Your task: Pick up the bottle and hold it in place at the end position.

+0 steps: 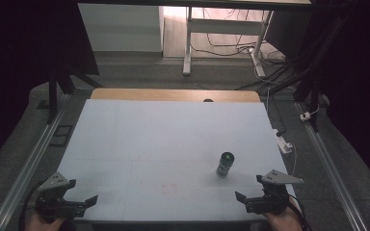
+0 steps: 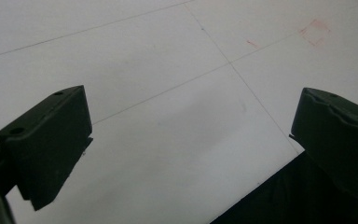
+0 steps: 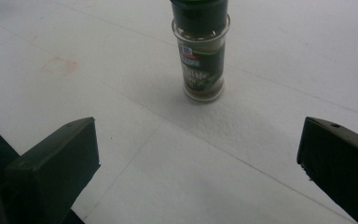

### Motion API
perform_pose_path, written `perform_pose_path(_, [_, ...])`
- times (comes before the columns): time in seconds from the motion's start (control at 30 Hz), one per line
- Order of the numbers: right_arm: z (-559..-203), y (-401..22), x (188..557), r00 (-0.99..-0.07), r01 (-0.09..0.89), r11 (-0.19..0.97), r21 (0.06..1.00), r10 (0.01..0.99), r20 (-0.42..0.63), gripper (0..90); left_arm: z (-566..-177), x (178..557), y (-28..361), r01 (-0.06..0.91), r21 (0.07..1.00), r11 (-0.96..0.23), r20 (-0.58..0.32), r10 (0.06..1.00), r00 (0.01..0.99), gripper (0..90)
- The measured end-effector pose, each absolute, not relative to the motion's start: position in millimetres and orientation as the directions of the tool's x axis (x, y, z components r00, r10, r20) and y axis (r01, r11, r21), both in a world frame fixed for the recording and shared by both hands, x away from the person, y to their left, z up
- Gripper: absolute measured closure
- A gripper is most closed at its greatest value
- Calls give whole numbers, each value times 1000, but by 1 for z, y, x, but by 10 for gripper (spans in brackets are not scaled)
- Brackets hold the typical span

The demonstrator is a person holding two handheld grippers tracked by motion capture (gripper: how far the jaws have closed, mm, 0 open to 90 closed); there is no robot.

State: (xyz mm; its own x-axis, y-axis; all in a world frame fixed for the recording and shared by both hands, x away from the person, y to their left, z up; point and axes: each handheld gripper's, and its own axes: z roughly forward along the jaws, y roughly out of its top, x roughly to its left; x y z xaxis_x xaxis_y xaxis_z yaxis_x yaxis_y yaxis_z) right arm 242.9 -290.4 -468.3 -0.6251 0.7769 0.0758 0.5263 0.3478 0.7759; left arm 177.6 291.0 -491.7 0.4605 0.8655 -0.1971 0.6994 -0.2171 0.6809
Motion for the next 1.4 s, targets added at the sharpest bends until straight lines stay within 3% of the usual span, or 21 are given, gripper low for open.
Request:
perform_pose_path(0.4, [-472, -280, 256, -664, 491, 370, 789, 745, 63, 0, -492, 178, 291, 699, 681, -218, -199, 864, 462, 0])
perform_pose_path(0.8, [-479, -267, 273, -659, 525, 347, 777, 743, 114, 0, -492, 178, 291, 699, 680, -221, -195, 864, 464, 0])
perform_pose_path(1.4, [-485, -256, 301, -661, 521, 390, 759, 747, 70, 0, -492, 178, 291, 699, 681, -218, -200, 864, 463, 0])
